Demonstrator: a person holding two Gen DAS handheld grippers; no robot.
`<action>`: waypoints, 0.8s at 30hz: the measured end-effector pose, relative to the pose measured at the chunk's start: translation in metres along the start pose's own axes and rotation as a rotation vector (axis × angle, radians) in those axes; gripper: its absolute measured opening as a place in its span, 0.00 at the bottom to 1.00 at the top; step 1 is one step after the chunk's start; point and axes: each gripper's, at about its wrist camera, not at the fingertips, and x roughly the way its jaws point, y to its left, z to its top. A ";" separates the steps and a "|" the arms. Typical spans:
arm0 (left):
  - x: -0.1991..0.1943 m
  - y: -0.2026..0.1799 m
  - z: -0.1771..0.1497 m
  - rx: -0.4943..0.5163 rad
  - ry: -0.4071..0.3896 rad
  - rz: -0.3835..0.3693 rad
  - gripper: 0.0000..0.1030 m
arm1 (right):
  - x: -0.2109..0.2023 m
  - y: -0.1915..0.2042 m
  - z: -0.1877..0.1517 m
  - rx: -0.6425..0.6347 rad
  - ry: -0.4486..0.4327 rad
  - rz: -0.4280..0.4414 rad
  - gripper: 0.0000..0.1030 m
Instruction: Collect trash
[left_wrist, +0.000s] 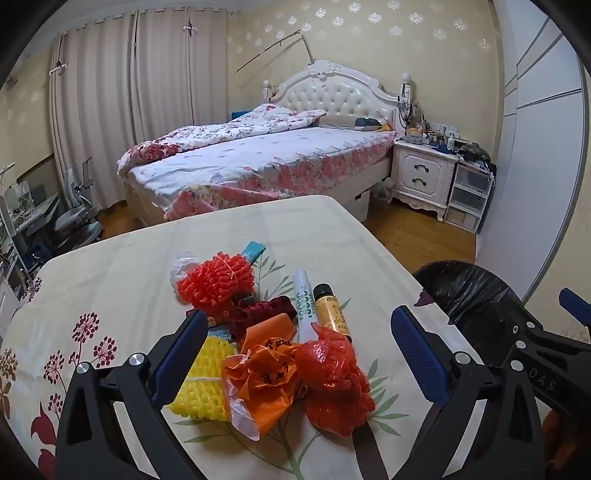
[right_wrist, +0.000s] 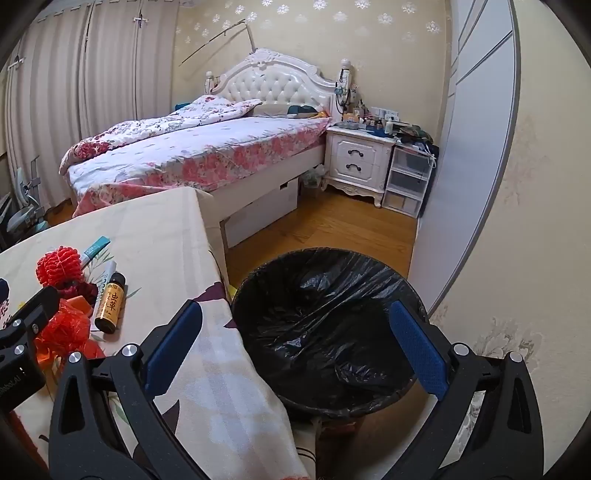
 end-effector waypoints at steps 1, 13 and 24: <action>0.000 0.000 0.000 -0.001 -0.001 0.002 0.94 | 0.000 0.000 0.000 -0.001 0.001 0.000 0.96; -0.005 -0.001 0.005 -0.003 -0.002 0.007 0.94 | 0.001 -0.002 -0.004 -0.007 0.002 -0.008 0.96; -0.003 0.004 0.002 -0.004 -0.003 0.007 0.94 | -0.002 -0.009 0.001 0.000 0.009 -0.014 0.96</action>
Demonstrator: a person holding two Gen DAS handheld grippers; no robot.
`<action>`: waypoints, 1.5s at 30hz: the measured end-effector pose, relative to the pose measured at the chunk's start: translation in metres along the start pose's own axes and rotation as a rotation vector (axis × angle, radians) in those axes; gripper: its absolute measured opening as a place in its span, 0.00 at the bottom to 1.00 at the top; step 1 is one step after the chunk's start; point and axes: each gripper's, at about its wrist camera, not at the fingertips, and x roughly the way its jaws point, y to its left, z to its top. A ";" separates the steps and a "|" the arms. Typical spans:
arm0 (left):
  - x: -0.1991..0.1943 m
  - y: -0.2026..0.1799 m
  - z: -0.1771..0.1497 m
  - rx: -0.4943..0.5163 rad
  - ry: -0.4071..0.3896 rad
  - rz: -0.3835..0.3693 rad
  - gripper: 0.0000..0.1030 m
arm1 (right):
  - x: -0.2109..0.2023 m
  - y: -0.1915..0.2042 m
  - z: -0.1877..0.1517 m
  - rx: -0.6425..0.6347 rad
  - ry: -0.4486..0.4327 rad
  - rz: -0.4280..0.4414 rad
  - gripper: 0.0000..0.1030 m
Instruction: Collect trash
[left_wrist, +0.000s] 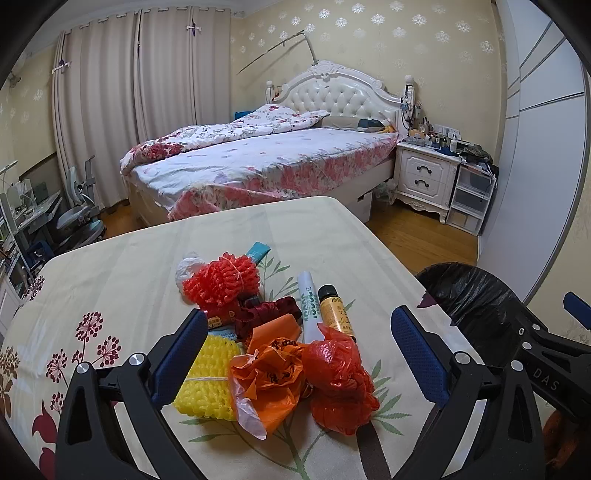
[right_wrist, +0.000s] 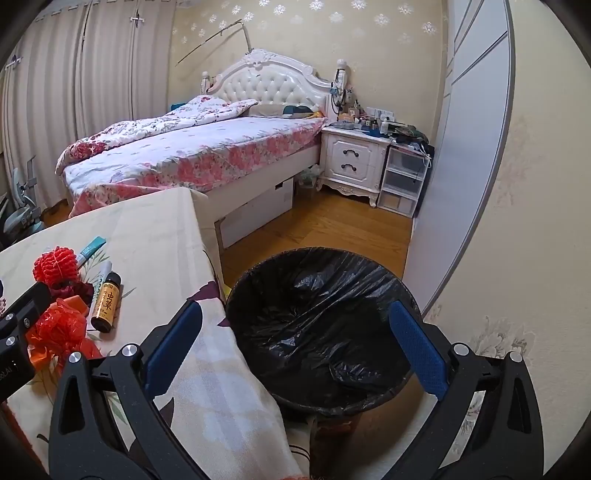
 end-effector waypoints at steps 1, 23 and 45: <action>0.000 0.000 0.000 -0.001 0.000 0.000 0.94 | 0.000 0.000 0.000 0.000 0.000 0.000 0.96; 0.003 0.003 -0.001 -0.006 0.008 -0.004 0.94 | 0.001 -0.004 0.000 0.006 0.003 -0.006 0.96; 0.007 0.004 -0.009 -0.004 0.015 -0.004 0.94 | 0.003 -0.005 -0.001 0.005 0.005 -0.007 0.96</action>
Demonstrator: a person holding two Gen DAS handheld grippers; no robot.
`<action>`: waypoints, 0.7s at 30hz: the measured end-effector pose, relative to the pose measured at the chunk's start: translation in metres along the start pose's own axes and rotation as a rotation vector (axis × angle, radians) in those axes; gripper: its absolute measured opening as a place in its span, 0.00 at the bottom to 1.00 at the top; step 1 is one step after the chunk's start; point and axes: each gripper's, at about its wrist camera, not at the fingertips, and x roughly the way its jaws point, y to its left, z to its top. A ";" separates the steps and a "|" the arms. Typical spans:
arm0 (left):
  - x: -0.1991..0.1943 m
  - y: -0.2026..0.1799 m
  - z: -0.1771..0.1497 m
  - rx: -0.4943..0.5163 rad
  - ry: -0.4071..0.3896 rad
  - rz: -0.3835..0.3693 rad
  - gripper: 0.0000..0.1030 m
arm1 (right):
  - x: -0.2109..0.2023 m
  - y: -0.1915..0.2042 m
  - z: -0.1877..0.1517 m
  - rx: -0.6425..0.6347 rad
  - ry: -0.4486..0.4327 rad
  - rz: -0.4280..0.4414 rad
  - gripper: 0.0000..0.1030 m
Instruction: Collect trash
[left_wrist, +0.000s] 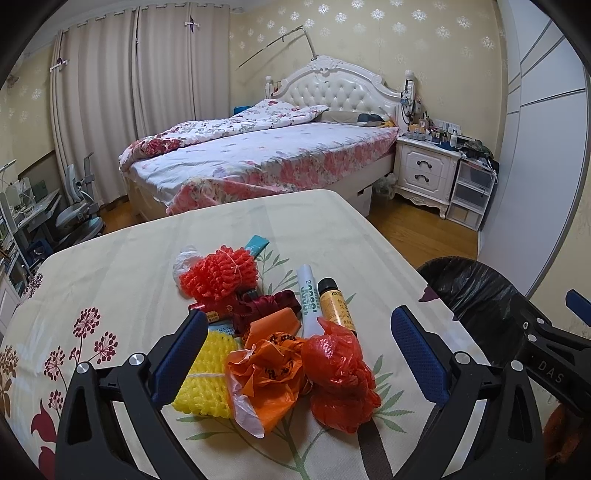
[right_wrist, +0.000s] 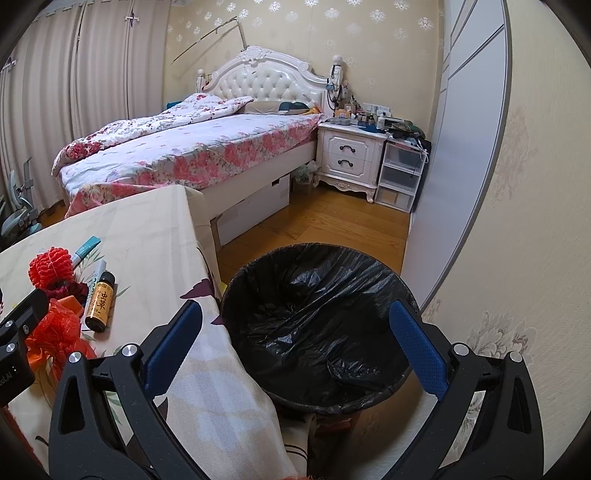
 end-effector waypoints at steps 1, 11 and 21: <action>0.000 0.000 0.000 0.001 0.000 0.000 0.94 | 0.000 0.000 0.000 0.000 0.001 0.001 0.96; 0.000 -0.001 0.001 0.001 0.002 0.000 0.94 | 0.000 0.000 0.001 0.001 0.001 0.000 0.96; 0.004 -0.006 -0.006 0.004 0.009 -0.004 0.94 | 0.001 -0.001 0.000 0.003 0.005 0.000 0.96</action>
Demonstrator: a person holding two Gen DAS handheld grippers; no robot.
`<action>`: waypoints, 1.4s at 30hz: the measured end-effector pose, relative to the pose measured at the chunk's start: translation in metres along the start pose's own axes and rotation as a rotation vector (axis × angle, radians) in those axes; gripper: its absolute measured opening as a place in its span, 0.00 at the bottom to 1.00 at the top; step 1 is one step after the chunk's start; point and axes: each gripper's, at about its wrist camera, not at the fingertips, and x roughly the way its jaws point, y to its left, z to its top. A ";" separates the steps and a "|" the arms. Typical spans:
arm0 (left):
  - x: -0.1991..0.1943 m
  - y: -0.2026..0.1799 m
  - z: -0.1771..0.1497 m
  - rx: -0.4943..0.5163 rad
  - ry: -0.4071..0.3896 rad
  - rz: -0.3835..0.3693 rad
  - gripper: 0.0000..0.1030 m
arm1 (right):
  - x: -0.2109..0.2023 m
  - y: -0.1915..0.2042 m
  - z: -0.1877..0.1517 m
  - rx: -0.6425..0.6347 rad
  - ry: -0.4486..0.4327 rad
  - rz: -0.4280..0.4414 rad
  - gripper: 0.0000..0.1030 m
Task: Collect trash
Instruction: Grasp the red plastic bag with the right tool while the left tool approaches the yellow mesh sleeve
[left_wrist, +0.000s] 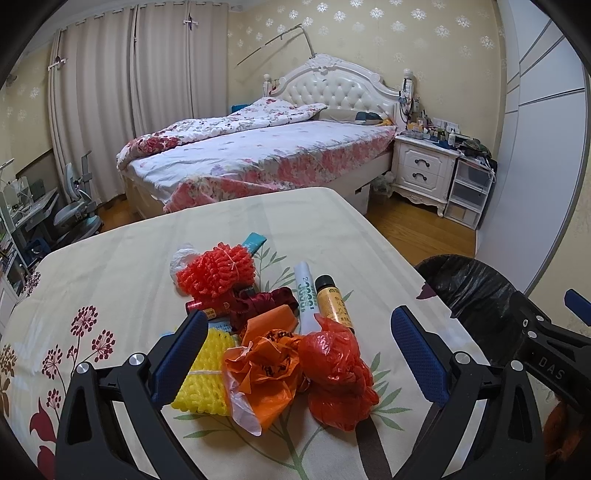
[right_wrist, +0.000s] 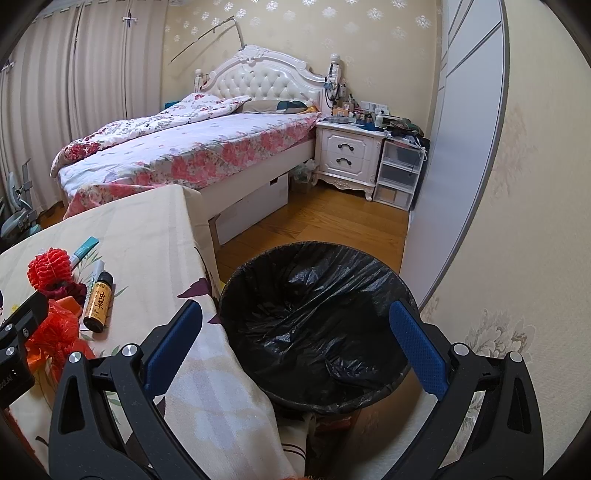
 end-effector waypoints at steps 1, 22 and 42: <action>0.000 0.000 0.000 0.001 0.000 0.000 0.94 | 0.000 0.000 0.000 0.000 0.000 0.000 0.96; -0.024 0.046 -0.003 -0.018 0.016 0.023 0.93 | -0.007 0.027 -0.005 -0.030 0.047 0.087 0.82; -0.035 0.129 -0.032 -0.088 0.073 0.150 0.74 | -0.045 0.109 -0.006 -0.177 0.043 0.329 0.73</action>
